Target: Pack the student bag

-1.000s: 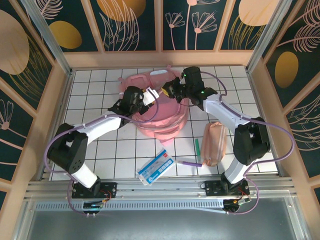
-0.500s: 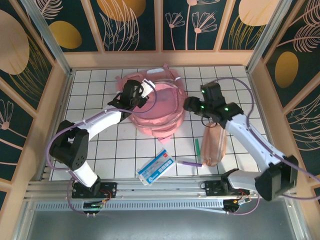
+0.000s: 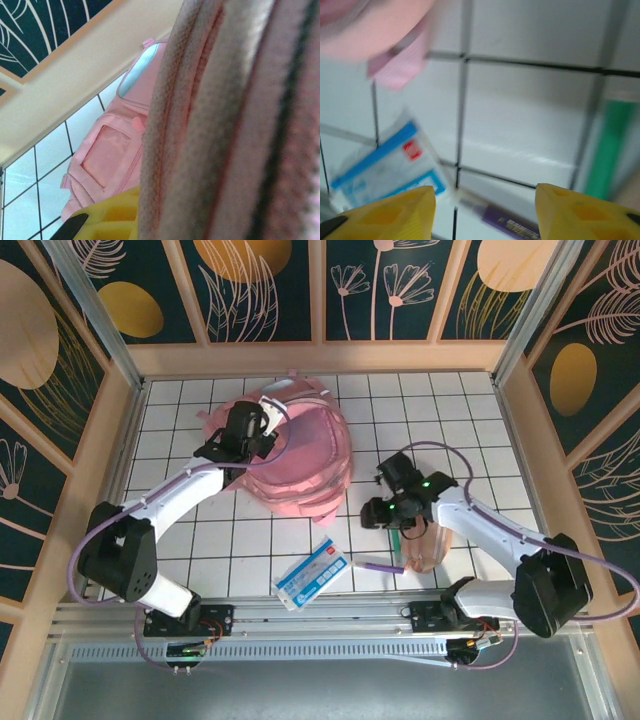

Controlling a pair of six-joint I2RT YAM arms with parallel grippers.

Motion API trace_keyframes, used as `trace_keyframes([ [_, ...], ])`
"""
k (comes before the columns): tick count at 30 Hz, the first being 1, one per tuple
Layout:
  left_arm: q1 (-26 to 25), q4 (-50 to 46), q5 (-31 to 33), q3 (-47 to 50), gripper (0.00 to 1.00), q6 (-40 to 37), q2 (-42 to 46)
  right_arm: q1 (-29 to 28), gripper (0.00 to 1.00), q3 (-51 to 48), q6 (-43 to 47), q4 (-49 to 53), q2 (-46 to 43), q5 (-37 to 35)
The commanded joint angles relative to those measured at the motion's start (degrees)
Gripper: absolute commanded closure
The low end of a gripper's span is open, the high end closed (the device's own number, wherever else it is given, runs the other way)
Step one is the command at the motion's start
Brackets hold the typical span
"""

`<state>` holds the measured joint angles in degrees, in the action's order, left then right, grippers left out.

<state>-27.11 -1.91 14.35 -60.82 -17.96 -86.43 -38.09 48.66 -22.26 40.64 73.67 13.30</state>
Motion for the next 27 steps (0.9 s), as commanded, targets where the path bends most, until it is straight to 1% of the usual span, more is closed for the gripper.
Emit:
trace_keyframes([
  [1, 1.28, 2.91, -0.98, 1.39, 1.0, 4.27, 4.86, -3.76, 0.4, 2.45, 9.61, -0.82, 5.41, 7.24],
  [2, 1.67, 2.88, -1.3, 1.85, 1.0, 4.66, 5.58, -4.66, 0.39, 2.76, 10.46, -1.83, 7.09, 9.62],
  [3, 2.05, 2.73, -1.53, 2.22, 1.0, 4.98, 6.04, -6.09, 0.37, 2.99, 10.74, -3.11, 8.26, 10.16],
  [6, 2.57, 1.69, -0.71, 3.23, 1.0, 5.06, 6.93, -10.94, 0.34, 6.71, 10.97, -3.14, 13.46, 4.05],
  [8, 3.23, 0.81, -0.04, 3.86, 1.0, 5.3, 7.59, -12.24, 0.33, 9.49, 8.88, -1.55, 17.86, 0.33],
  [13, 3.82, 0.07, -0.56, 4.74, 1.0, 5.36, 9.26, -13.68, 0.32, 9.12, 8.52, -5.62, 22.93, -1.88],
  [15, 4.06, 0.07, -0.01, 6.3, 1.0, 5.43, 9.7, -14.08, 0.35, 9.89, 8.37, -6.39, 25.75, -2.97],
  [18, 4.35, -0.66, 0.6, 6.63, 1.0, 5.35, 10.1, -15.76, 0.46, 11.37, 7.77, -8.19, 29.25, -5.16],
  [20, 4.47, -0.98, 0.59, 6.94, 1.0, 5.35, 10.48, -17.0, 0.53, 12.87, 7.06, -8.41, 31.19, -8.34],
  [21, 4.5, -0.99, 0.61, 7.11, 1.0, 5.39, 10.67, -17.34, 0.57, 13.79, 6.59, -8.23, 31.84, -9.85],
  [23, 4.61, -1.23, 0.57, 7.22, 1.0, 5.42, 10.87, -17.69, 0.71, 15.06, 5.34, -8.08, 32.82, -12.34],
  [25, 4.61, -1.42, 0.52, 7.38, 1.0, 6.0, 11.06, -17.64, 0.81, 15.49, 3.23, -7.69, 33.1, -16.04],
  [27, 4.57, -1.41, 0.35, 7.71, 1.0, 6.79, 11.54, -16.86, 0.85, 15.63, 1.13, -7.04, 32.6, -19.11],
])
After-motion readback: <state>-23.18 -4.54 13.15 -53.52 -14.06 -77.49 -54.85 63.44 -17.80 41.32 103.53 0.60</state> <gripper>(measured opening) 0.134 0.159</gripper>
